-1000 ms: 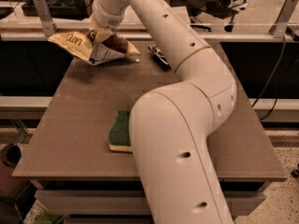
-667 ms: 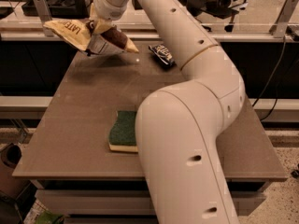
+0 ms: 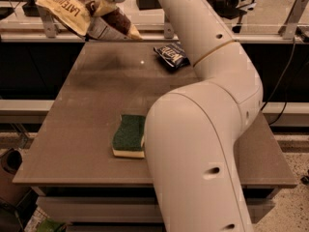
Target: Pick brown chip bag
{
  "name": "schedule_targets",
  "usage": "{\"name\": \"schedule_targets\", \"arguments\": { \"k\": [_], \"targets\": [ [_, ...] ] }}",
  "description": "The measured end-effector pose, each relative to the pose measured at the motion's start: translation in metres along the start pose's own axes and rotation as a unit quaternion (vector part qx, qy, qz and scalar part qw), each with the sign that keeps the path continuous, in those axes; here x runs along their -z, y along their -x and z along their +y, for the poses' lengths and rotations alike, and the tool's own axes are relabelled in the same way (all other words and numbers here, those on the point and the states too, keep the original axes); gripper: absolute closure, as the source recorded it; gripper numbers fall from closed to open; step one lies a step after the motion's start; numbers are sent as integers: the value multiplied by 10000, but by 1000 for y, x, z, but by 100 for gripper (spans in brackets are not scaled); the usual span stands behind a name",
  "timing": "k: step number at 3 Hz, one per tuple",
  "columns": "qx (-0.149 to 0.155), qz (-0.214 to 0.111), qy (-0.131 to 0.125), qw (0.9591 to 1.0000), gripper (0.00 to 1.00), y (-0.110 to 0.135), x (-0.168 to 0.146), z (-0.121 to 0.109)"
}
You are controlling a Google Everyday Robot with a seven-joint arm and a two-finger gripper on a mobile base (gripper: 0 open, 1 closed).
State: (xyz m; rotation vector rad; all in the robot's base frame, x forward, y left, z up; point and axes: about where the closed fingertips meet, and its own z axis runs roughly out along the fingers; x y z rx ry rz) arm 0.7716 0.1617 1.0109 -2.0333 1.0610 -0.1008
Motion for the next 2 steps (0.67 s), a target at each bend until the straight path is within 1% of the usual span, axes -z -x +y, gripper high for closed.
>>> {"name": "schedule_targets", "arguments": {
  "k": [2],
  "targets": [
    [314,61,-307,9990,100,20,34,-23]
  ]
}}
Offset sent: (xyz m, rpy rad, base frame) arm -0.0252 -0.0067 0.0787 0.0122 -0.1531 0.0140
